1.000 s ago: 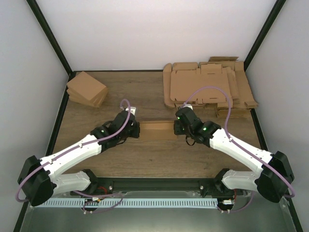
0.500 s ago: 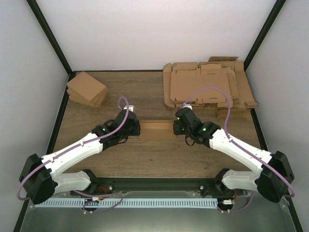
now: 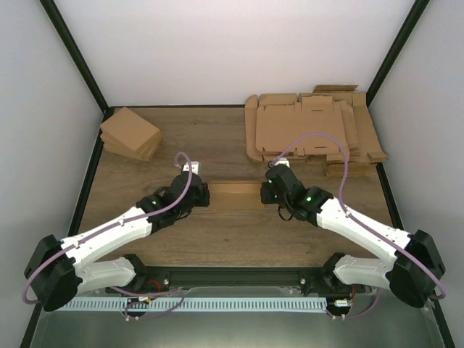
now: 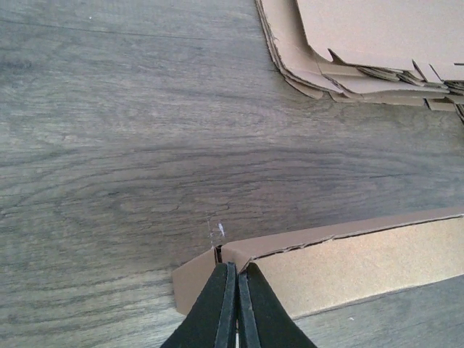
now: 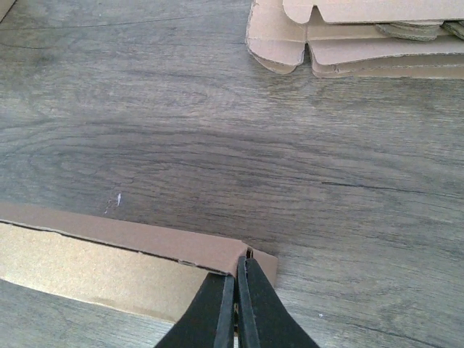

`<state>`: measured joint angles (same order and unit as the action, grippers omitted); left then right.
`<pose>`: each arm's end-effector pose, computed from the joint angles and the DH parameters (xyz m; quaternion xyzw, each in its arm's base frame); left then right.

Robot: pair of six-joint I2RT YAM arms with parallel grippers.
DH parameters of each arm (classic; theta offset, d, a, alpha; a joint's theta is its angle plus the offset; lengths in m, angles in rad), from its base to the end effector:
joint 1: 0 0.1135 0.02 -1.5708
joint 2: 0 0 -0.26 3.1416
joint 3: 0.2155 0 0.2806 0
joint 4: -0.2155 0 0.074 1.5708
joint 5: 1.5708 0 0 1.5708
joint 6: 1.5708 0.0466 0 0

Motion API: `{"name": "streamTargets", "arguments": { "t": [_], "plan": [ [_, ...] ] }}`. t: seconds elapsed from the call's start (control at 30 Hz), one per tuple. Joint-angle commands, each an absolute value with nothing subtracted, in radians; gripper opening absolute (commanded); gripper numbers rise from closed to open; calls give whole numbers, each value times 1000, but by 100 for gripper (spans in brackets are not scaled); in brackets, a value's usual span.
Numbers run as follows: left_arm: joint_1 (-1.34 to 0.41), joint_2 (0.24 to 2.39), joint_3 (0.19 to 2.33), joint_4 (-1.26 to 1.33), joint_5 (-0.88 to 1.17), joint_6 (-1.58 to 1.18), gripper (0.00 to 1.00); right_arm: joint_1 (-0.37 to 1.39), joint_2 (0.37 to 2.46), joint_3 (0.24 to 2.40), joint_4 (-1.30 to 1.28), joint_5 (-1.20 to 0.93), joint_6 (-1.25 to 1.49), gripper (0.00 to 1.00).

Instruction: Fold the paper box

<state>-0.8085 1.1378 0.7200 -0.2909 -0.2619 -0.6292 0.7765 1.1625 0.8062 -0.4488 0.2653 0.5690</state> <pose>0.1994 -0.1914 0.2157 0.0263 0.9020 -0.1835 0.3899 0.2062 0.1854 0.2270 -0.0461 0.9196 0.1348 0.3661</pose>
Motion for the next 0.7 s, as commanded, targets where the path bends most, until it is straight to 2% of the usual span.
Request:
{"name": "streamTargets", "arguments": {
  "t": [0.0, 0.33, 0.67],
  "plan": [
    [-824, 1127, 678, -327, -289, -584, 4, 790, 1176, 756, -537, 266, 593, 1],
    [-847, 1130, 679, -336, -334, -546, 4, 800, 1177, 781, -586, 374, 546, 1],
    [-890, 1126, 592, -247, -370, -593, 4, 922, 1171, 632, -435, 464, 698, 1]
  ]
}}
